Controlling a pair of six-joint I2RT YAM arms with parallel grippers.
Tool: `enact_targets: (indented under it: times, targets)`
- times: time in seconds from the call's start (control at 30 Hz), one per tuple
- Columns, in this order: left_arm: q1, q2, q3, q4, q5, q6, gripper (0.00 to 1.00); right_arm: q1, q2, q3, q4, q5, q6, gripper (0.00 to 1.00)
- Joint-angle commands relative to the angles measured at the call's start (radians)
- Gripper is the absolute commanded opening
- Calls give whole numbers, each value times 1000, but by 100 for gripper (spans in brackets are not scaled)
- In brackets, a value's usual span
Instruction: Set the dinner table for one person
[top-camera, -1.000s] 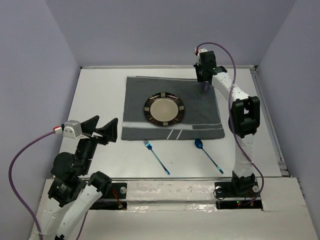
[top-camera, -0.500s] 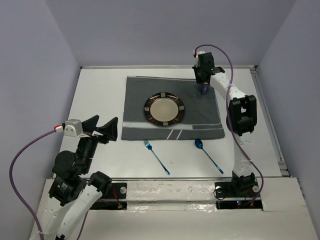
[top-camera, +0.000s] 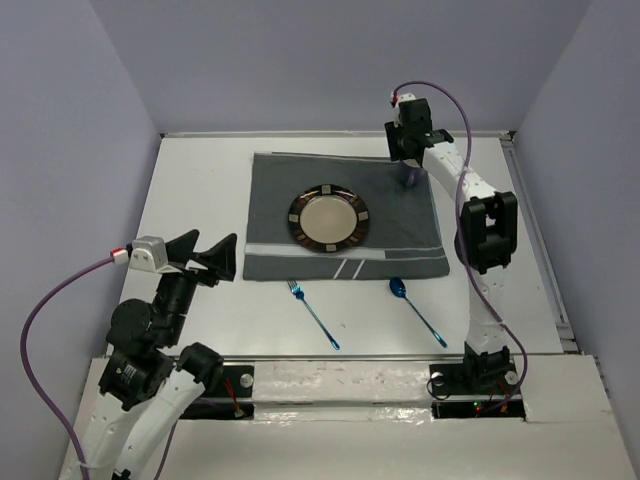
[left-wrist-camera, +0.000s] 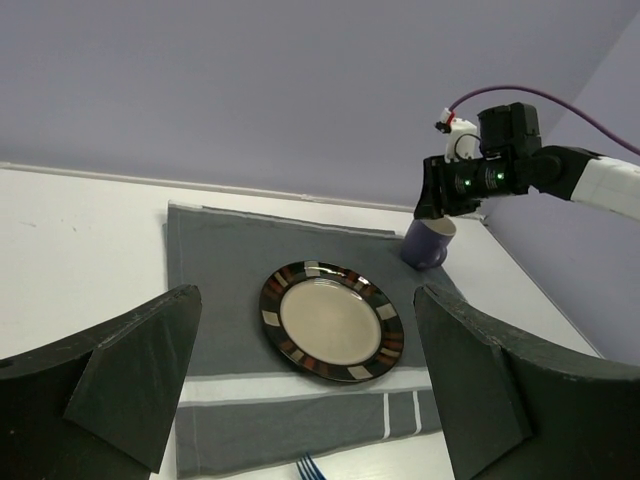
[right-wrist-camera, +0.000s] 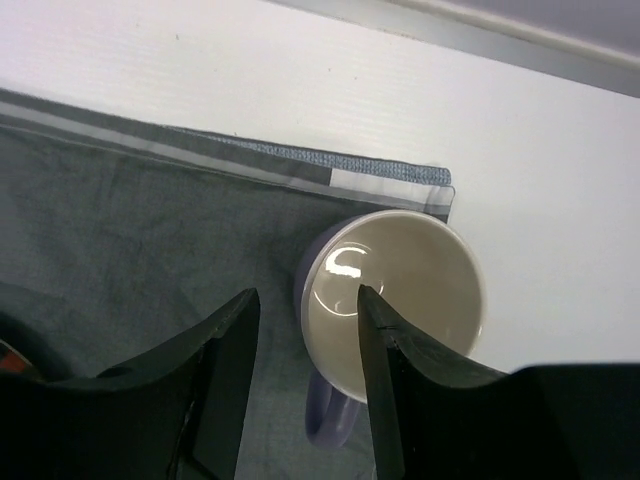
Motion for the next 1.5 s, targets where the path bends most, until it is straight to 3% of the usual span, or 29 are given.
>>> enact_targets:
  times: [0.0,0.2,0.23,0.33,0.5,0.67,1.0,1.07,1.17,1.37,1.47]
  targets:
    - [13,22,-1,53,25,18,99,16,-192,-26,29,-16,72,50]
    - [27,24,-2,51,29,18,99,250,-513,-488,201,-90,228,50]
    - [28,25,-2,51,31,16,99,293,-558,-636,284,-111,242,50]
    - [30,28,-2,51,31,16,99,488,-687,-853,391,-130,312,47]
    - [37,30,-4,51,29,16,99,779,-721,-994,394,-33,404,38]
    - [53,33,-4,57,43,16,99,912,-625,-1023,362,47,478,38]
    - [66,47,-5,57,57,15,99,941,-434,-955,353,28,512,38]
    - [70,44,-5,57,57,15,99,941,-405,-949,351,33,517,32]
    - [70,42,-5,57,62,12,99,950,-388,-929,347,39,535,0]
    - [71,42,-5,64,72,9,99,969,-414,-831,330,120,599,0]
    - [73,38,-5,64,71,9,99,906,-392,-690,307,206,602,0]
